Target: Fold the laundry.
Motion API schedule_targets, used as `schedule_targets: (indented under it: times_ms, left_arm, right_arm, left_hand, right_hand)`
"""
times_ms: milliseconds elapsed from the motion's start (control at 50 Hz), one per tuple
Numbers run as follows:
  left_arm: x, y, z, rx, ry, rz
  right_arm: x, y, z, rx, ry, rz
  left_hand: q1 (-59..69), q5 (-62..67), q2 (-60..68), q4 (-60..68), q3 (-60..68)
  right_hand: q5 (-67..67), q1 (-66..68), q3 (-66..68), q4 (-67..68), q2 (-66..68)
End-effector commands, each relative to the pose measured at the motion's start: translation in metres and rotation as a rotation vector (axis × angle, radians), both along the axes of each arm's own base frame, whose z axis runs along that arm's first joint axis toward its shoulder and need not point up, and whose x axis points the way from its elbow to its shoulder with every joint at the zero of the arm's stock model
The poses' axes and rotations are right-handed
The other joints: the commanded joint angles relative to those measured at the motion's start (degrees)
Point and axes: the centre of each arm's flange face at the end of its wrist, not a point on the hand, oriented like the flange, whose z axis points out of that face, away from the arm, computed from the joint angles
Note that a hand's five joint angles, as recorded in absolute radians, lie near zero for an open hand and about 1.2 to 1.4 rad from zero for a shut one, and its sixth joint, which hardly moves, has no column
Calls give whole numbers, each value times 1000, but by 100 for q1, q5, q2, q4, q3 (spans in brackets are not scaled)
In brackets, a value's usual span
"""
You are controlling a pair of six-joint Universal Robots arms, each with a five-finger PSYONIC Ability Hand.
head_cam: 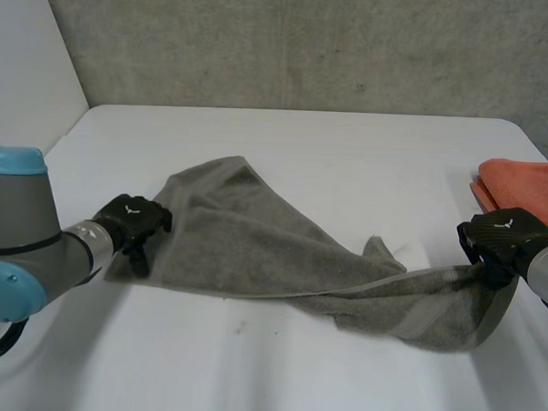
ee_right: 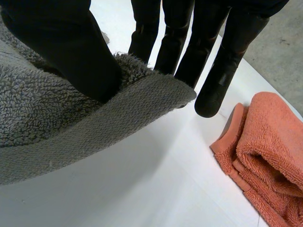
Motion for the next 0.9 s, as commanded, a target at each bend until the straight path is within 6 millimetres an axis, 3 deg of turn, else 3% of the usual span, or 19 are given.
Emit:
schedule_targets:
  times_ms: [20, 520, 600, 660, 900]
  left_arm:
    - [2, 17, 4, 40, -4, -9]
    - [3, -1, -13, 35, -17, 3]
    - [3, -3, -12, 29, -16, 5]
    - [2, -2, -12, 27, -14, 4]
    - [0, -4, -11, 6, -10, 2]
  right_arm:
    - [0, 0, 0, 0, -1, -1]
    - [0, 0, -4, 1, 1, 0]
    - [0, 0, -4, 1, 1, 0]
    - [1, 1, -4, 1, 1, 2]
    - [1, 1, -4, 4, 1, 2]
  left_hand:
    - [-481, -362, -10, 16, -41]
    - [393, 512, 864, 890, 833]
    - [2071, 2190, 2542, 2568, 2512]
    - [2512, 2631, 2983, 3009, 2953]
    - [2362, 2481, 2833, 2859, 2803]
  right_hand:
    - [1410, 2498, 1275, 1205, 1275]
    - [1410, 2498, 1275, 1205, 1275]
    - [1410, 2498, 1275, 1205, 1275]
    - [1410, 2498, 1275, 1205, 1275]
    - [1410, 2498, 1275, 1205, 1275]
